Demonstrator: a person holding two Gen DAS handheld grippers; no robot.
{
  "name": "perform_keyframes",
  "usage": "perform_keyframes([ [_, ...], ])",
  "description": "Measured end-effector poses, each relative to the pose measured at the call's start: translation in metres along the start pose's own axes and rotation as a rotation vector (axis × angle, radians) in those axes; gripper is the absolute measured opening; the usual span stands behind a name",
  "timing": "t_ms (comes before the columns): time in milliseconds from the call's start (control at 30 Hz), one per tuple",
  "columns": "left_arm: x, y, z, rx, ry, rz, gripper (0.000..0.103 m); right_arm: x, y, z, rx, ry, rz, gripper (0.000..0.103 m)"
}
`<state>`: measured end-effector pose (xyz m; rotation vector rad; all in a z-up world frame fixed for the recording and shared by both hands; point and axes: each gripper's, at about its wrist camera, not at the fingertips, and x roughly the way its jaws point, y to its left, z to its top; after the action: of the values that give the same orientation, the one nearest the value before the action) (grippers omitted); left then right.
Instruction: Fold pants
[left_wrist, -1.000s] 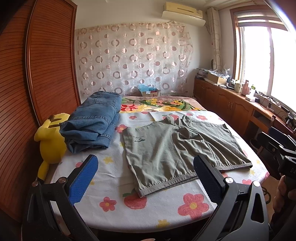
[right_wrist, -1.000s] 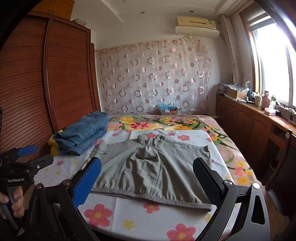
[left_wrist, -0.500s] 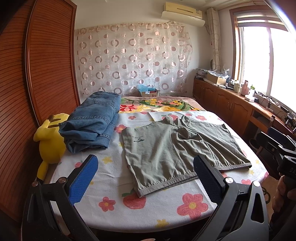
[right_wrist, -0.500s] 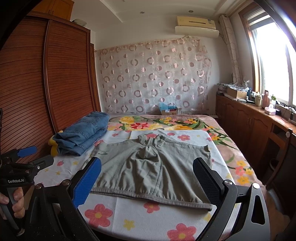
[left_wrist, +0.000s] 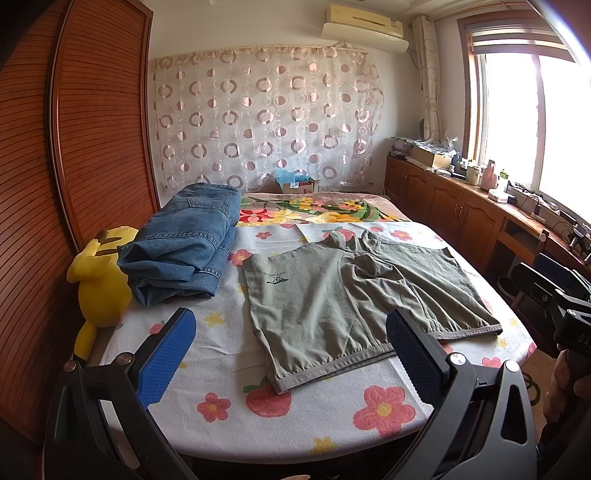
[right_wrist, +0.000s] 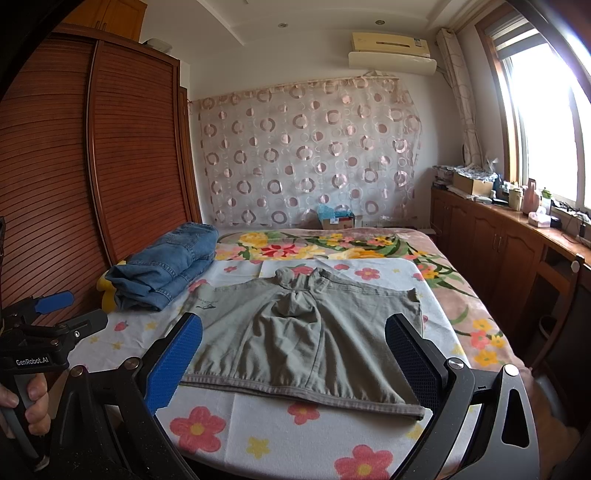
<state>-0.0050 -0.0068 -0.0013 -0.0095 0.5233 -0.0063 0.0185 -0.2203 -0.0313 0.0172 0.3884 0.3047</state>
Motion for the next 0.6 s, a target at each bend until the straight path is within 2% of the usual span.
perform_keyframes([
  [600, -0.0005, 0.0006, 0.0003, -0.001, -0.001, 0.001, 0.103, 0.0009, 0.0003, -0.0001, 0.001, -0.001, 0.000, 0.099],
])
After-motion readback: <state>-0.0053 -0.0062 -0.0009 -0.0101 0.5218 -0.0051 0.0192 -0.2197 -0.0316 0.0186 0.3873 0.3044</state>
